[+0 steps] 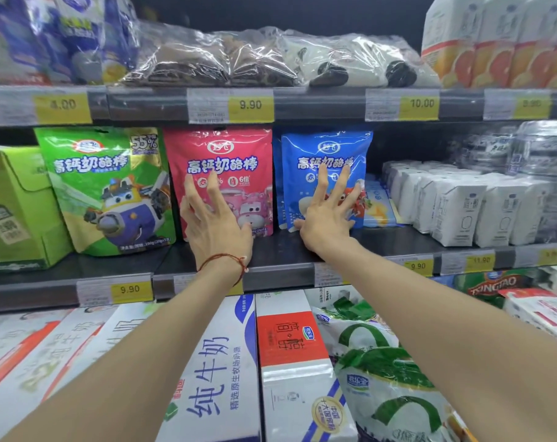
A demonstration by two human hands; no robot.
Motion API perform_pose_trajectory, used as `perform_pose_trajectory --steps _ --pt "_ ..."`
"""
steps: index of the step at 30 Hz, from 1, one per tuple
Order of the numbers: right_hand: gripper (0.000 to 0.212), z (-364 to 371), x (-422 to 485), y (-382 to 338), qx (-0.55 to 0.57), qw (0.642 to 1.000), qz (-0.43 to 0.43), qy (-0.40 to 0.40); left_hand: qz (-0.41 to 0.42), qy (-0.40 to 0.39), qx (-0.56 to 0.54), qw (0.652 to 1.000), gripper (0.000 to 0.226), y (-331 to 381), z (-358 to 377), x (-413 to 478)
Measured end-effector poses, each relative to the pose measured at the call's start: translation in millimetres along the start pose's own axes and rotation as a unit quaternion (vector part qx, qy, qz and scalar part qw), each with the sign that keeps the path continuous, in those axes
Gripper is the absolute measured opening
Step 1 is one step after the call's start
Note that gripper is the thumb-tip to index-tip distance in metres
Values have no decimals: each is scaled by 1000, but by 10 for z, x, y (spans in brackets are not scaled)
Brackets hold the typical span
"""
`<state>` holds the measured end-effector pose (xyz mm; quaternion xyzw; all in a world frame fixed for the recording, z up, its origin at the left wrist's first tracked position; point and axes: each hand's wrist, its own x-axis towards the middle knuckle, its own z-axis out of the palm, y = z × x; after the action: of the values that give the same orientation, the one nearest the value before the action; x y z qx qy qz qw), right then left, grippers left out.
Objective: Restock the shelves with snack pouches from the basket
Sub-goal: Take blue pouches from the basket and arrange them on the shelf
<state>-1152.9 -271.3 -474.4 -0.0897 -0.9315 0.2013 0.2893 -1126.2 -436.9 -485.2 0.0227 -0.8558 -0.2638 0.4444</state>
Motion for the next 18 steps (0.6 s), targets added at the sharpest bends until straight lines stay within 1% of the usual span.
perform_pose_trajectory --steps 5,10,14,18 --pt "119 -38 9 17 21 1000 -12 -12 0 2 -9 1000 90 11 -30 -1" --pt "117 -121 -90 108 24 998 -54 -12 4 -6 0 1000 90 25 -55 -13" --pt "103 -234 -181 226 27 996 -82 -30 10 -26 -11 1000 86 52 -82 -39" --pt "91 -288 -293 266 55 994 -96 -22 29 -37 -4 999 79 58 -154 -137"
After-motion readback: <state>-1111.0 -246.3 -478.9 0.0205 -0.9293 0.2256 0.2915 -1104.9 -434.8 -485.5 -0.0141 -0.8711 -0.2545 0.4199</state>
